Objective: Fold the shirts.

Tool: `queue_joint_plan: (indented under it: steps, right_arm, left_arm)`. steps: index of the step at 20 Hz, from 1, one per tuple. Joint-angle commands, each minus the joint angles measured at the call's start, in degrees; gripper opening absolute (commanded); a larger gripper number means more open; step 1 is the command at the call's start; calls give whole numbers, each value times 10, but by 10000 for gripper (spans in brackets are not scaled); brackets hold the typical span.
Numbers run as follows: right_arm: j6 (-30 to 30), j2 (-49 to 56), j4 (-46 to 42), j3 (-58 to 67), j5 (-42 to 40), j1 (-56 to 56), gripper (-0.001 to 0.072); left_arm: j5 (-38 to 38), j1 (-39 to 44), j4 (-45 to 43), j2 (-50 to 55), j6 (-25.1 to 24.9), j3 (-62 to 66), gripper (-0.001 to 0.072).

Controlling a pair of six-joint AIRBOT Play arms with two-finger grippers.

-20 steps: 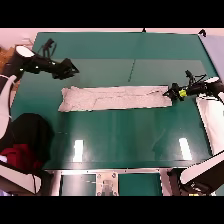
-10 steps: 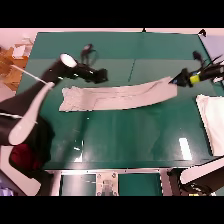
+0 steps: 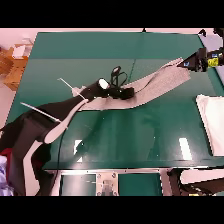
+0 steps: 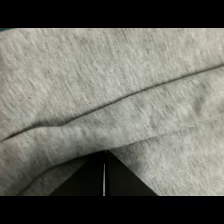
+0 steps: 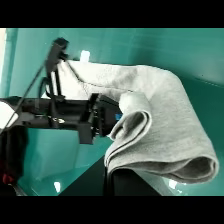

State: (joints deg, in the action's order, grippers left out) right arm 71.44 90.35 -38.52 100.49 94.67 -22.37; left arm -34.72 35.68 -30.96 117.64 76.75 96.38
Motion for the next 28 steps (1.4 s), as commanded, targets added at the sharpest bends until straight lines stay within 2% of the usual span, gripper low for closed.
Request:
queue_joint_plan:
  steps: [1,5,7,10,12,15,19,23,26,27,28]
  right_arm:
    - [2,-7,6,2,4,5,18]
    - [7,-7,6,2,9,5,18]
    - [23,-7,7,2,15,5,19]
    - [47,-8,13,1,33,23,19]
    - [64,-10,19,1,33,59,19]
    - [99,-12,16,-1,-4,150,19]
    - [126,-6,3,-43,-164,309,19]
    - [126,56,4,-73,-380,475,18]
    - [119,149,29,-71,-582,591,21]
    - [103,180,50,-66,-630,623,123]
    - [89,209,57,-55,-658,645,362]
  left_arm:
    - [9,17,31,39,15,36,22]
    - [-44,2,31,38,12,60,22]
    - [-144,-29,29,35,12,98,22]
    - [-334,-101,4,24,10,171,22]
    - [-439,-153,-24,13,30,216,22]
    - [-512,-233,-59,-28,42,221,21]
    - [-549,-330,-107,-72,42,218,22]
    - [-561,-409,-111,-83,36,217,22]
    - [-563,-443,-115,-83,22,217,22]
    - [-564,-451,-115,-83,16,217,22]
    - [-564,-455,-115,-83,8,217,22]
